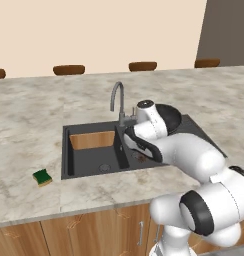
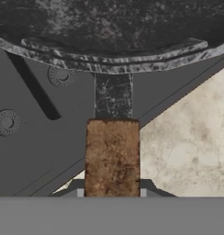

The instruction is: Pick the pan and sponge and place them into the sink. Then turn on the water.

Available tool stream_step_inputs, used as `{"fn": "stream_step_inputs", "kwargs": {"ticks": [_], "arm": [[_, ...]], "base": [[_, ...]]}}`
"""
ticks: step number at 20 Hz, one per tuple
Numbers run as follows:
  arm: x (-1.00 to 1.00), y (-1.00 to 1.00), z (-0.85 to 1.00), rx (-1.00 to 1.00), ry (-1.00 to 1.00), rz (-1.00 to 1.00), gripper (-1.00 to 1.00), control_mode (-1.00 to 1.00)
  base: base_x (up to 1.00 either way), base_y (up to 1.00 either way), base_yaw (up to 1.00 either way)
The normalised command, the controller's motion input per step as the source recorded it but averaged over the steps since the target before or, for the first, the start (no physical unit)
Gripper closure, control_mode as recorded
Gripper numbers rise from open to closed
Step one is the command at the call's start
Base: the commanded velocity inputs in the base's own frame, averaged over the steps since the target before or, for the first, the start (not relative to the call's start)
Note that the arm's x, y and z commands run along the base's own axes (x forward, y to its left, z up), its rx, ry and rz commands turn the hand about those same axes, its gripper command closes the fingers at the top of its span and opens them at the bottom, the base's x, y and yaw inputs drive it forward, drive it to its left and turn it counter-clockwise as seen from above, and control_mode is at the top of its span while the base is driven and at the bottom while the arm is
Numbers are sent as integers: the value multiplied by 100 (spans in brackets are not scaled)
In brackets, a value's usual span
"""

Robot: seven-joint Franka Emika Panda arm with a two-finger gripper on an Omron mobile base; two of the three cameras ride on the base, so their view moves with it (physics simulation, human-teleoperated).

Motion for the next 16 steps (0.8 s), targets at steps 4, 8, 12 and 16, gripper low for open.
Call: {"fn": "stream_step_inputs", "kwargs": {"ticks": [4, 8, 12, 16], "arm": [[6, 62, 0, 0, 0, 0, 100, -100], [7, 62, 0, 0, 0, 0, 100, -100], [7, 62, 0, 1, 0, 0, 100, -100], [13, 62, 0, 1, 8, 1, 100, -100]], "base": [[0, 0, 0], [0, 0, 0], [0, 0, 0], [0, 0, 0]]}}
